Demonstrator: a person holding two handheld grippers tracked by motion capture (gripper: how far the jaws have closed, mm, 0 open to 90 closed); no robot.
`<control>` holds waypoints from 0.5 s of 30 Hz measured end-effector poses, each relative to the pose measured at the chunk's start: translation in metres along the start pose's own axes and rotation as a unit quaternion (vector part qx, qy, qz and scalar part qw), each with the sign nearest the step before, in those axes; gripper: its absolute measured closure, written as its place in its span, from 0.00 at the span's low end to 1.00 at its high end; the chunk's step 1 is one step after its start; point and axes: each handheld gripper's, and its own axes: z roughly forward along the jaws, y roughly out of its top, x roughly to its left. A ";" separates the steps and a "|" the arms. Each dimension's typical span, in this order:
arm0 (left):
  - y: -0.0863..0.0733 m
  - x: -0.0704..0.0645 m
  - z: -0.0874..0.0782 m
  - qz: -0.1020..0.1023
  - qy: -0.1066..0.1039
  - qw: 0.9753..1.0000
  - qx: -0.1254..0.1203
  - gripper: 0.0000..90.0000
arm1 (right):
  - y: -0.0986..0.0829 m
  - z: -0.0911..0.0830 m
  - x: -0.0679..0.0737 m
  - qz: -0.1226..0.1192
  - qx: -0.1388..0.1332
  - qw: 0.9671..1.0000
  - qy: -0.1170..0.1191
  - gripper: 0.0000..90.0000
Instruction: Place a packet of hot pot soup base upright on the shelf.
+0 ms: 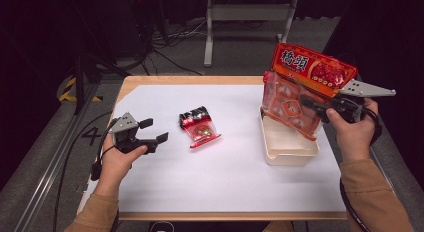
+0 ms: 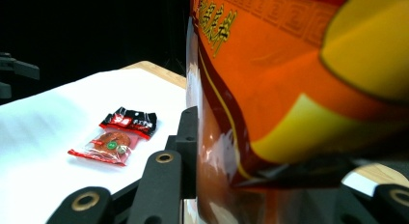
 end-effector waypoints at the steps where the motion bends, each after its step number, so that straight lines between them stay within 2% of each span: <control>1: 0.000 0.000 0.000 -0.001 -0.001 1.000 0.000 0.22 | -0.002 0.000 0.000 -0.003 0.000 1.000 0.000 0.78; 4: -0.001 0.001 0.001 0.003 -0.001 1.000 0.000 0.22 | -0.007 0.003 0.000 -0.005 -0.002 1.000 0.000 0.78; 12: -0.002 0.001 0.001 -0.004 -0.002 1.000 0.001 0.22 | -0.022 0.011 -0.006 0.011 -0.004 1.000 0.001 0.78; 15: -0.003 0.002 0.001 -0.003 -0.001 1.000 0.002 0.22 | -0.026 0.013 -0.007 0.009 0.000 1.000 0.000 0.78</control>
